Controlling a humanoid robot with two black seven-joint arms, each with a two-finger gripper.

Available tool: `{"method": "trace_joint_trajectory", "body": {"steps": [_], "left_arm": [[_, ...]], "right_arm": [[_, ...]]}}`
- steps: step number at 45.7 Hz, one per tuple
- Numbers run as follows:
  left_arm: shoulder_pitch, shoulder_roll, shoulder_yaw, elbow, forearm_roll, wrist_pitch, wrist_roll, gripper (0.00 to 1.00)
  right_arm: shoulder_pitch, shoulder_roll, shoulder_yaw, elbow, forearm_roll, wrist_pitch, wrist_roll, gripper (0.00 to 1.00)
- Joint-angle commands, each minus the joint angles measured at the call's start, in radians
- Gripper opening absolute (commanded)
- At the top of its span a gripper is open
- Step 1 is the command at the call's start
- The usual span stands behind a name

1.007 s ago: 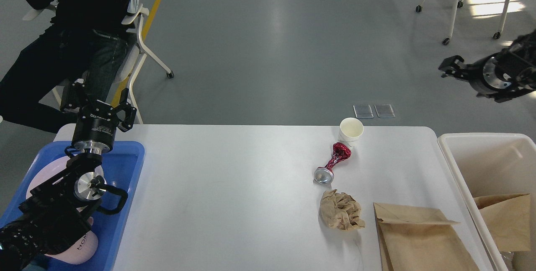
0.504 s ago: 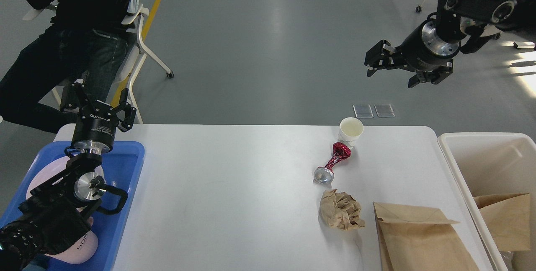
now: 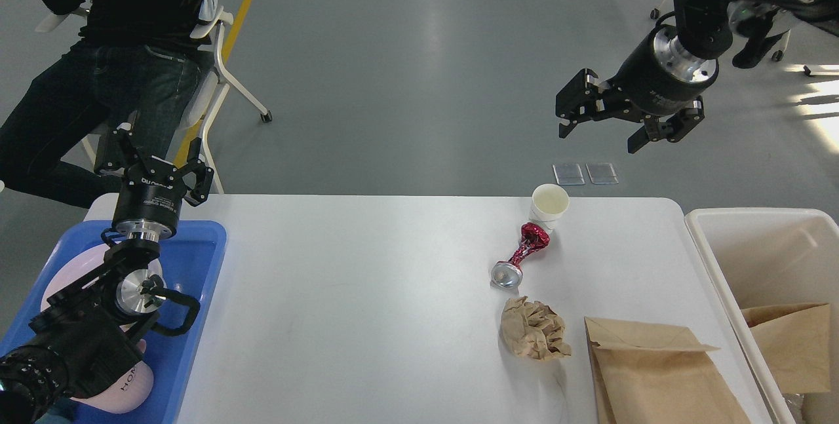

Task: Tidy desktop
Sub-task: 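Swing the right gripper back over the table toward the paper cup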

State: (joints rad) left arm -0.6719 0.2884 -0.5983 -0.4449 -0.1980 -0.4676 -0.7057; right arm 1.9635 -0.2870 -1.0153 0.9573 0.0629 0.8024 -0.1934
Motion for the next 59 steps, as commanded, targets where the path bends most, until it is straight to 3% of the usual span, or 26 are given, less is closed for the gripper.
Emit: {"method": "trace_joint_trajectory", "body": {"steps": [1,17,39,59], "left_arm": [[0.0,0.0,0.0,0.0,0.0,0.0,0.0,0.97],[0.0,0.0,0.0,0.0,0.0,0.001,0.0,0.97],[0.0,0.0,0.0,0.0,0.0,0.001,0.0,0.97],[0.0,0.0,0.0,0.0,-0.001,0.001,0.0,0.97]], "right_arm": [[-0.069,0.005,0.023,-0.018,0.0,-0.026,0.0,1.0],[-0.152,0.011,0.046,-0.074,0.0,-0.095,0.0,1.0],[-0.219,0.011,0.089,-0.132,0.002,-0.111,0.0,1.0],[-0.322,0.034,0.09,-0.149,0.0,-0.225,0.0,1.0]]}}
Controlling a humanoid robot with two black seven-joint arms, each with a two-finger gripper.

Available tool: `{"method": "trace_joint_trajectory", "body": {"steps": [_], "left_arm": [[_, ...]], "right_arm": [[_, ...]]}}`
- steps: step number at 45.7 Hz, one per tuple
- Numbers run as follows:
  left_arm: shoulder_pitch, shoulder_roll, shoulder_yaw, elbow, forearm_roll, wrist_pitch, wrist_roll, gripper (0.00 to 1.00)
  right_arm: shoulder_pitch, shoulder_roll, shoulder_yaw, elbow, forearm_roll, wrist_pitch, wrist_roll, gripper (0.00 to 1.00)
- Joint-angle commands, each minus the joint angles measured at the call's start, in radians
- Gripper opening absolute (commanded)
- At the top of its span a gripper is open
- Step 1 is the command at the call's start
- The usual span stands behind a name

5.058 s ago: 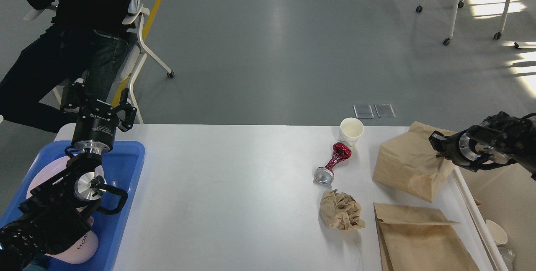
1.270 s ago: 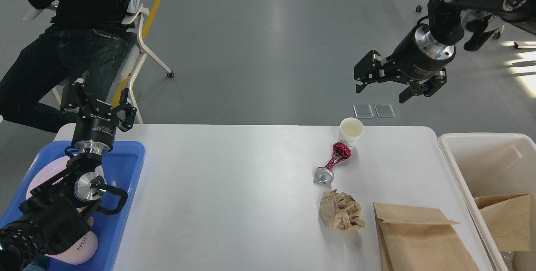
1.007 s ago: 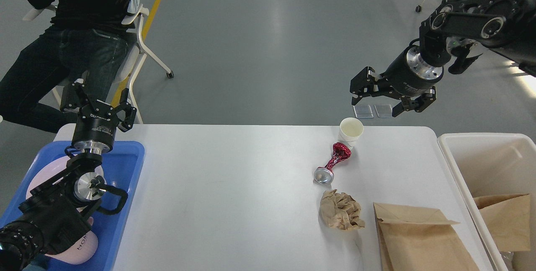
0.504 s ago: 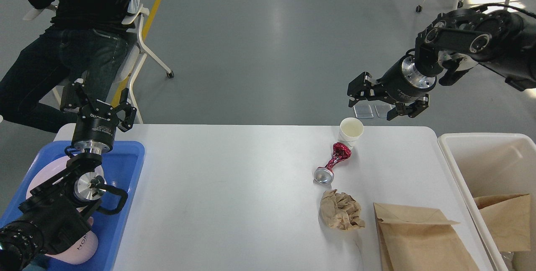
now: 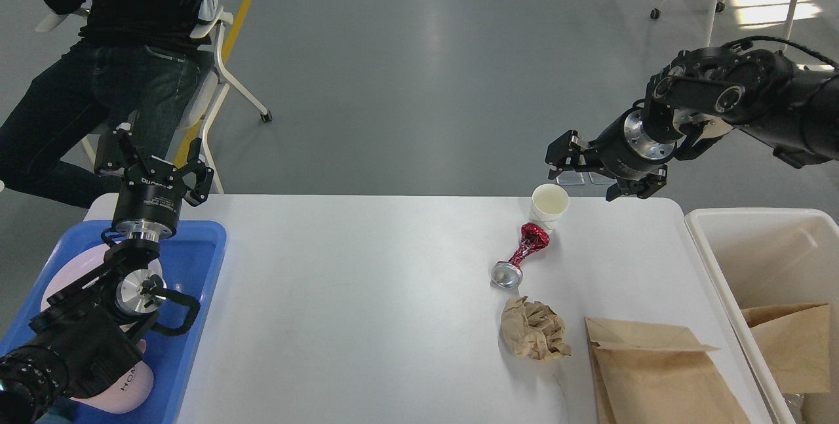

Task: Tidy desktop
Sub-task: 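Swing the right gripper back over the table toward the paper cup, then lower the right gripper onto the small paper cup and grasp it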

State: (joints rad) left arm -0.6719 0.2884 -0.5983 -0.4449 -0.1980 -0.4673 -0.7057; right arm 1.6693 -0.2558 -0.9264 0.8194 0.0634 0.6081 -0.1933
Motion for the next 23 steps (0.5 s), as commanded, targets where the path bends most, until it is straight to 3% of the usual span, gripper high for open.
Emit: {"method": "trace_joint_trajectory", "body": {"steps": [1,10,23], "left_arm": [[0.0,0.0,0.0,0.0,0.0,-0.001,0.0,0.97],[0.0,0.0,0.0,0.0,0.0,-0.001,-0.001,0.97],[0.0,0.0,0.0,0.0,0.0,-0.001,0.0,0.97]], "right_arm": [[-0.034,0.004,0.001,-0.017,-0.001,-0.047,-0.001,1.0],[-0.144,0.047,0.001,-0.104,0.003,-0.22,-0.009,1.0],[-0.289,0.073,0.081,-0.215,0.003,-0.274,-0.011,1.0]]}}
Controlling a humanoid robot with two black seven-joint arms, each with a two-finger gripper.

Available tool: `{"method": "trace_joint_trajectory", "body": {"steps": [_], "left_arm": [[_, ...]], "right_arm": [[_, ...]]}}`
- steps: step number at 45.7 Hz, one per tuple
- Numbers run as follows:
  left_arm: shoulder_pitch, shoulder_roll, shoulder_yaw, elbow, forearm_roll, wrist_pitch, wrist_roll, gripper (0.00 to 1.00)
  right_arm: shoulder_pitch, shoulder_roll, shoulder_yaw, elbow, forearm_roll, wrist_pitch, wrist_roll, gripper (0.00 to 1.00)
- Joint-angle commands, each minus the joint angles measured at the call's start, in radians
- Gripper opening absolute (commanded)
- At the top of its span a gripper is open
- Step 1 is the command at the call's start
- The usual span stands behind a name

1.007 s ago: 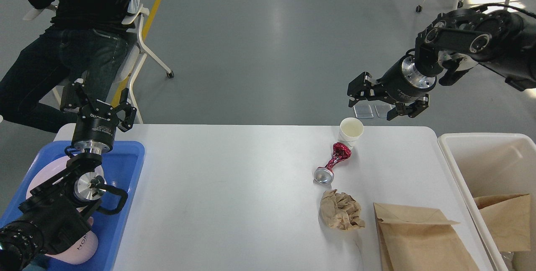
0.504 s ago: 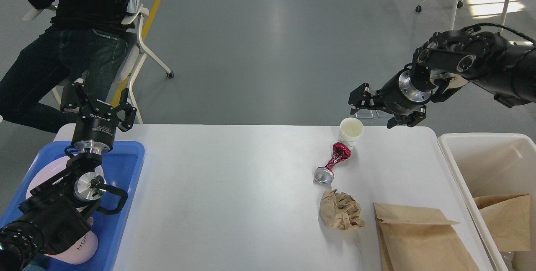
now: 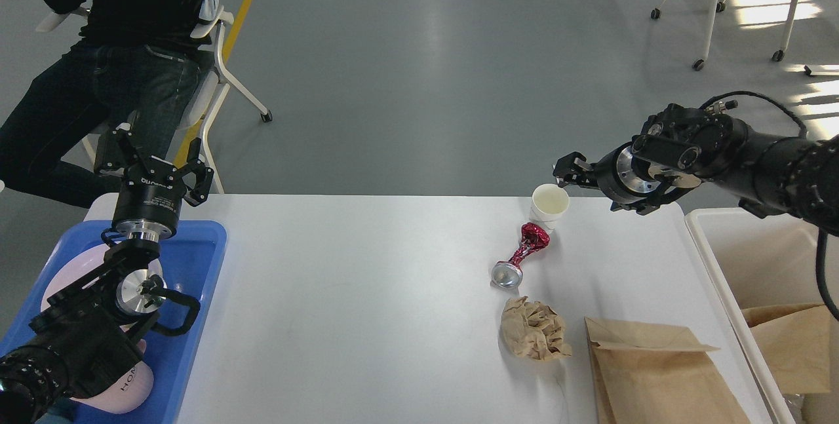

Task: Tidy desktop
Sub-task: 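Lower the right gripper onto the small paper cup and grasp it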

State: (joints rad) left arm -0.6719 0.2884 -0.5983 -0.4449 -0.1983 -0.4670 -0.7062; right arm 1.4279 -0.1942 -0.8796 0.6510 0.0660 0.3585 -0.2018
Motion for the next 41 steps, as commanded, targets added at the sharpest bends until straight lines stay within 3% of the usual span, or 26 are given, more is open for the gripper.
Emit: {"method": "trace_joint_trajectory", "body": {"steps": [1,14,41], "left_arm": [[0.0,0.0,0.0,0.0,0.0,0.001,0.001,0.97],[0.0,0.0,0.0,0.0,0.0,-0.001,-0.001,0.97],[0.0,0.0,0.0,0.0,-0.001,-0.001,0.001,0.97]], "right_arm": [[-0.056,0.015,0.039,-0.057,0.0,-0.032,-0.002,1.0],[-0.162,0.058,0.062,-0.198,0.04,-0.069,-0.002,1.0],[-0.253,0.059,0.116,-0.232,0.054,-0.159,-0.002,0.93]]}}
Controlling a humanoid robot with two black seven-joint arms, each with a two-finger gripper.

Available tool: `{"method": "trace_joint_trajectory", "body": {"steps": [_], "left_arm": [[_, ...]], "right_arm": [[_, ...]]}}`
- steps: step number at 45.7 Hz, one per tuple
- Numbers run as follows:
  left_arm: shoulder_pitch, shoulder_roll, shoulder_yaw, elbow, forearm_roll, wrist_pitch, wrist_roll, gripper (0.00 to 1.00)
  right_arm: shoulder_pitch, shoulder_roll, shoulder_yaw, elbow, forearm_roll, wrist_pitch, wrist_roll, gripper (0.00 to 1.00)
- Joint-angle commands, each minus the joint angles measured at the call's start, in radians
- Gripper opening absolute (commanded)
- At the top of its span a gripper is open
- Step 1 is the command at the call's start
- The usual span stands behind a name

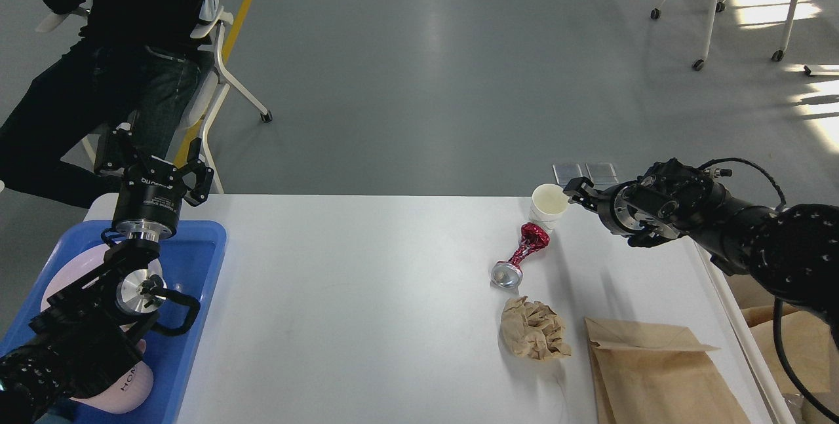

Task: Tidy desktop
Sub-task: 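Lower the right gripper onto the small paper cup and grasp it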

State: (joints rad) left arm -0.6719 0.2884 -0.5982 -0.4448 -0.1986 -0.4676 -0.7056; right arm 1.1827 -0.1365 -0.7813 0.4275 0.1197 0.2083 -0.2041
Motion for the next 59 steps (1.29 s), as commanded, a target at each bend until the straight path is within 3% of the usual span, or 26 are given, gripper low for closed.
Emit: {"method": "trace_joint_trajectory", "body": {"steps": [1,14,29,46,59], "left_arm": [[0.0,0.0,0.0,0.0,0.001,0.0,0.0,0.97],[0.0,0.0,0.0,0.0,-0.001,0.0,0.0,0.97],[0.0,0.0,0.0,0.0,-0.001,0.0,0.0,0.97],[0.0,0.0,0.0,0.0,0.001,0.0,0.0,0.97],[0.0,0.0,0.0,0.0,0.001,0.001,0.0,0.97]], "right_arm": [[-0.009,0.005,0.023,-0.013,0.002,-0.015,0.0,0.93],[-0.048,0.057,0.062,-0.069,0.046,-0.096,0.0,0.91],[-0.051,0.086,0.05,-0.072,0.044,-0.099,0.0,0.92],[-0.064,0.089,0.053,-0.078,0.041,-0.119,-0.001,0.57],[-0.08,0.121,0.057,-0.11,0.044,-0.13,-0.001,0.53]]}}
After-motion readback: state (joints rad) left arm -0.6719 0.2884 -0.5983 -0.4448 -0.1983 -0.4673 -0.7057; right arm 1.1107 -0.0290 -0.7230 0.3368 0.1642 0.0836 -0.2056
